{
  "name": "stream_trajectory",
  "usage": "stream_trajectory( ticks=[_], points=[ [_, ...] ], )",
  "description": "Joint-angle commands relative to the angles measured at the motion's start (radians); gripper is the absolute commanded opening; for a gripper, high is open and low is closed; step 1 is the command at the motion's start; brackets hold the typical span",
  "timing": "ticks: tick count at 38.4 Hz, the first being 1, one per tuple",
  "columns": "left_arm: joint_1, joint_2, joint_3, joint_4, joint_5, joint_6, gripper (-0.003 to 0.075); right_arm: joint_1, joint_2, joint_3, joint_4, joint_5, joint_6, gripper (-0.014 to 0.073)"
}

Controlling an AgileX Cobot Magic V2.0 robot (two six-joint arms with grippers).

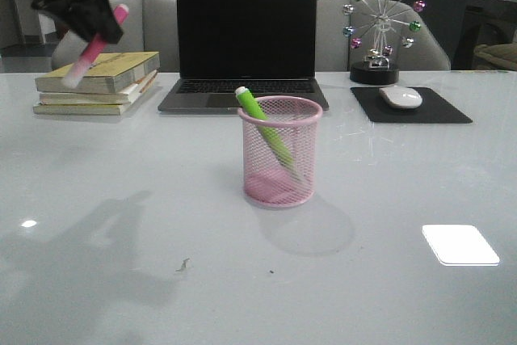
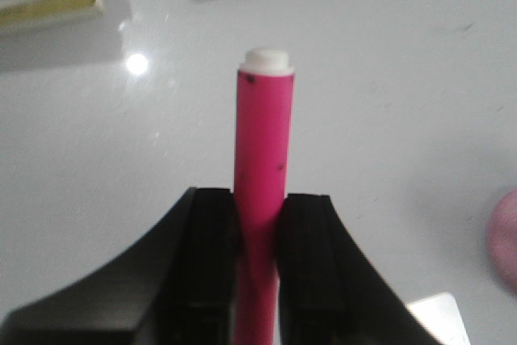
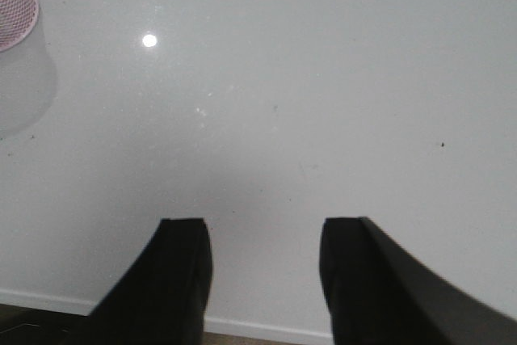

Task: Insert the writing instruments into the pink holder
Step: 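Lift the pink marker and carry it toward the pink holder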

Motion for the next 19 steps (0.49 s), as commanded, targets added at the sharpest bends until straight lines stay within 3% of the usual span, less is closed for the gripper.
stream_trajectory(
  ticks=[1, 19],
  points=[
    [-0.056, -0.077, -0.032, -0.06, -0.151, 0.015, 0.0099, -0.008, -0.009, -0.028, -0.014, -0.061, -0.005, 0.0429],
    [-0.32, -0.081, 0.065, -0.134, -0.702, 0.015, 0.0101, -0.008, -0.009, -0.028, -0.014, -0.05, -0.005, 0.0429]
  ],
)
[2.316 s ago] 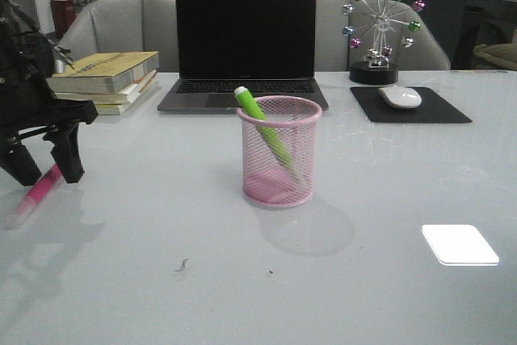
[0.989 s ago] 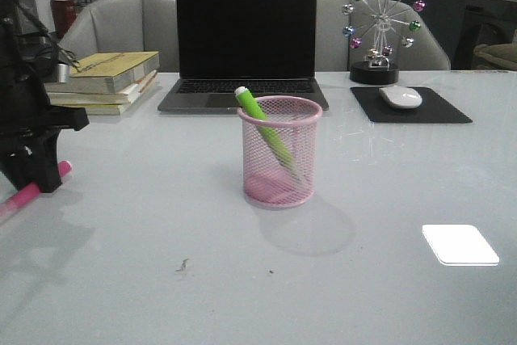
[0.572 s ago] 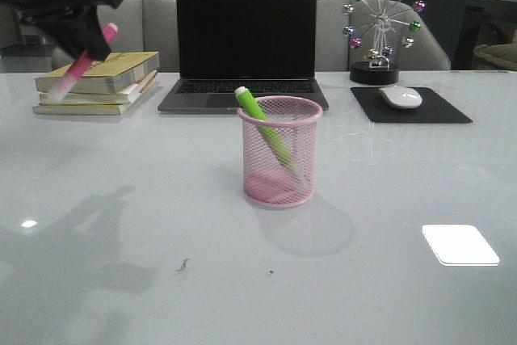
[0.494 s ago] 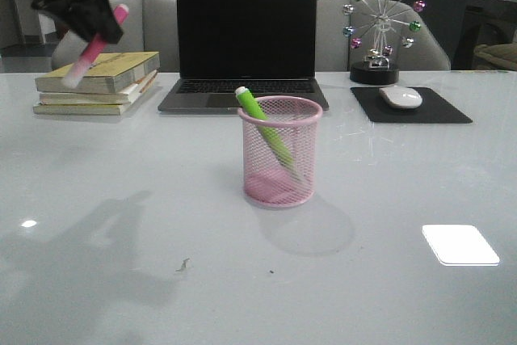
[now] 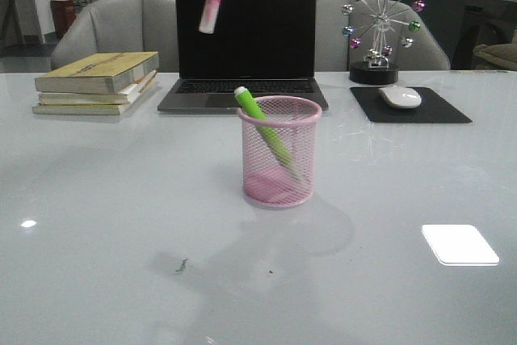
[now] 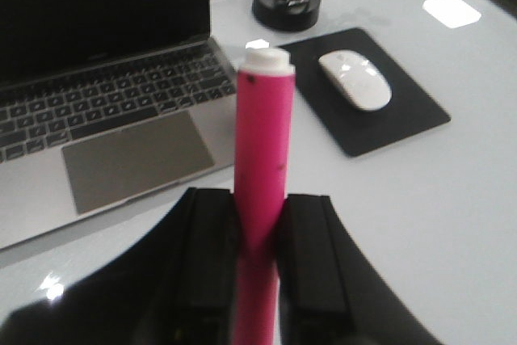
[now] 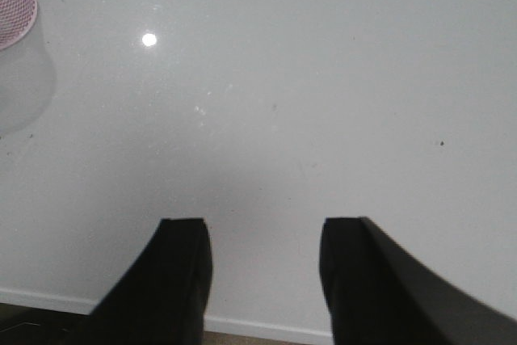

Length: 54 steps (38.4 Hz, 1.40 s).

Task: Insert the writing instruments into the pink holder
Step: 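Lift the pink marker and carry it toward the pink holder, then lower the pink marker into the holder and open the left gripper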

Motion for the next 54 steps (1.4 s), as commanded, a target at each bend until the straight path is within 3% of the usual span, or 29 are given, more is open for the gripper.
stream_trajectory(
  ticks=[1, 11, 25, 39, 42, 50, 54],
  points=[
    [-0.058, -0.062, 0.014, -0.025, -0.219, -0.002, 0.0101, -0.008, -0.009, -0.028, -0.014, -0.05, -0.005, 0.0429],
    [-0.157, -0.056, 0.156, -0.029, -0.434, -0.004, 0.0101, -0.008, -0.009, -0.028, -0.034, -0.05, -0.005, 0.0429],
    [-0.226, -0.004, 0.281, -0.035, -0.55, -0.012, 0.0101, -0.008, -0.009, -0.028, -0.057, -0.05, -0.005, 0.0429],
    [-0.244, 0.042, 0.3, -0.016, -0.515, -0.024, 0.0109, -0.008, -0.009, -0.028, -0.058, -0.05, -0.005, 0.0429],
    [-0.244, 0.042, 0.3, -0.001, -0.497, -0.024, 0.0146, -0.008, -0.009, -0.028, -0.058, -0.05, -0.005, 0.0429],
    [-0.246, 0.04, 0.3, -0.012, -0.492, -0.024, 0.0372, -0.008, -0.009, -0.028, -0.059, -0.049, -0.005, 0.0429],
    [-0.246, 0.024, 0.3, -0.012, -0.487, -0.024, 0.0422, -0.008, -0.009, -0.028, -0.059, -0.049, -0.005, 0.0429]
  ],
)
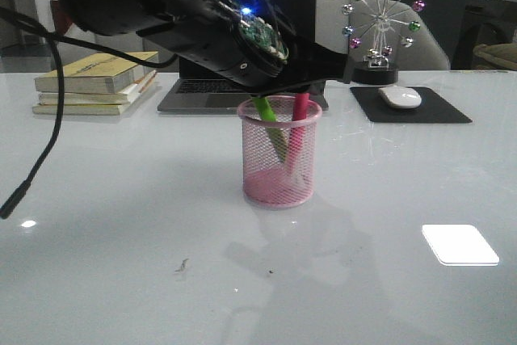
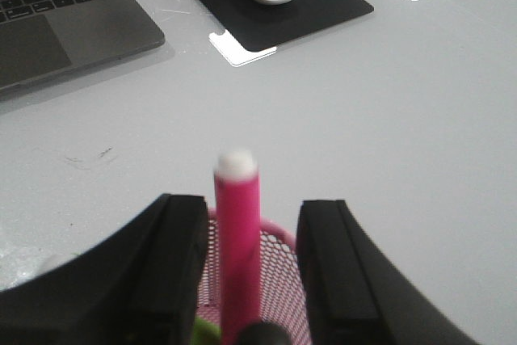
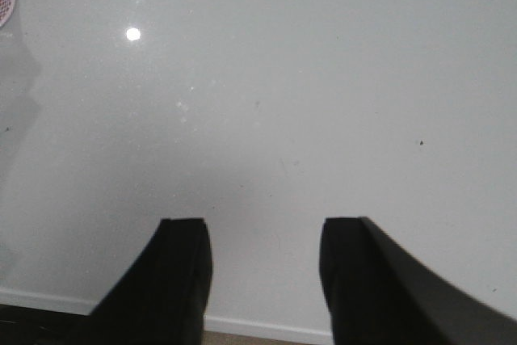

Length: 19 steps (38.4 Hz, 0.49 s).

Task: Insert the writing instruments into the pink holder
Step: 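Lower the pink marker into the holder and open the left gripper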

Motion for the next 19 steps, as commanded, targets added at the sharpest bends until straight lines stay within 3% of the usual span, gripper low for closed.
stream_trajectory(
  ticks=[1, 8, 19],
  points=[
    [-0.008, -0.082, -0.027, -0.002, -0.058, -0.008, 0.0421, -0.008, -0.009, -0.028, -0.017, -0.054, -0.005, 0.0429],
    [0.034, -0.174, -0.027, 0.007, 0.031, 0.012, 0.0417, -0.008, -0.009, -0.028, -0.017, -0.054, -0.005, 0.0429],
    [0.249, -0.391, -0.027, 0.064, 0.285, 0.021, 0.0414, -0.008, -0.009, -0.028, -0.017, -0.059, -0.005, 0.0429]
  ],
)
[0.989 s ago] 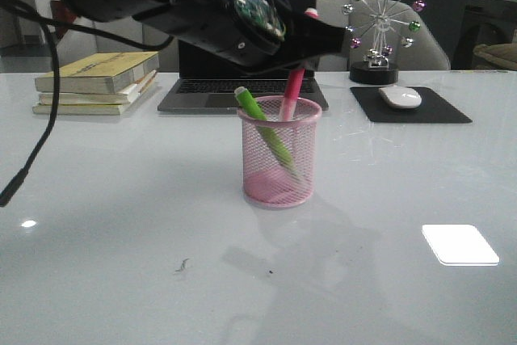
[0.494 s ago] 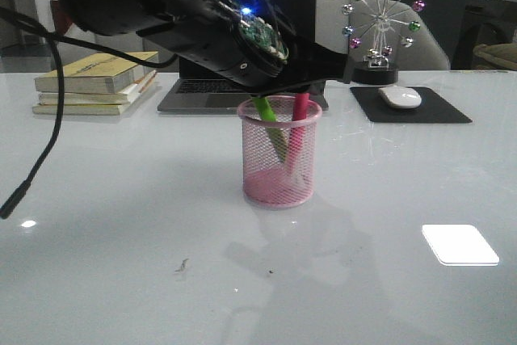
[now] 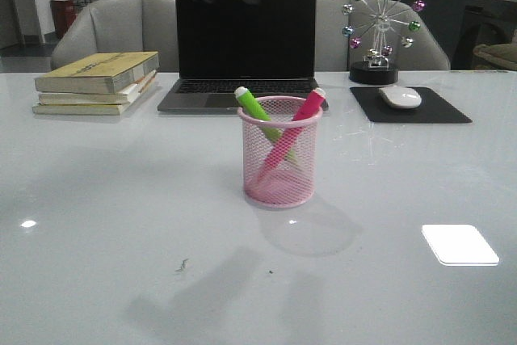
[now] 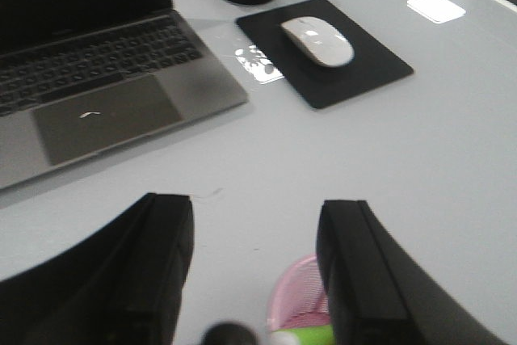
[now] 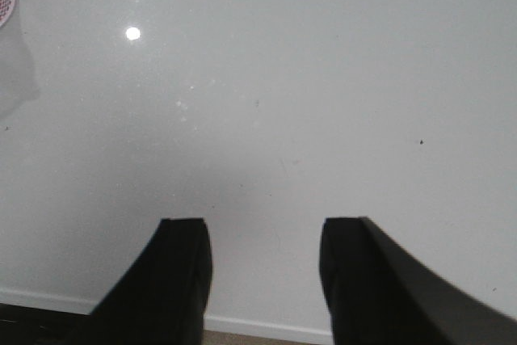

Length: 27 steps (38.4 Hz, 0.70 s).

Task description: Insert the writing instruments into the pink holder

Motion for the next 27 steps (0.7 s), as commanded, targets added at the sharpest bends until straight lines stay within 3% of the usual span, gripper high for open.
stream_trajectory(
  ticks=[1, 18, 27],
  points=[
    [0.09, -0.138, -0.027, 0.026, 0.024, 0.003, 0.0414, -0.008, -0.009, -0.028, -0.017, -0.059, -0.005, 0.0429],
    [0.407, -0.469, -0.013, 0.143, 0.22, 0.003, 0.0414, -0.008, -0.009, -0.028, -0.017, -0.064, -0.005, 0.0429],
    [0.546, -0.631, 0.153, 0.147, 0.289, 0.003, 0.0414, -0.008, -0.009, -0.028, -0.017, -0.064, -0.005, 0.0429]
  ],
)
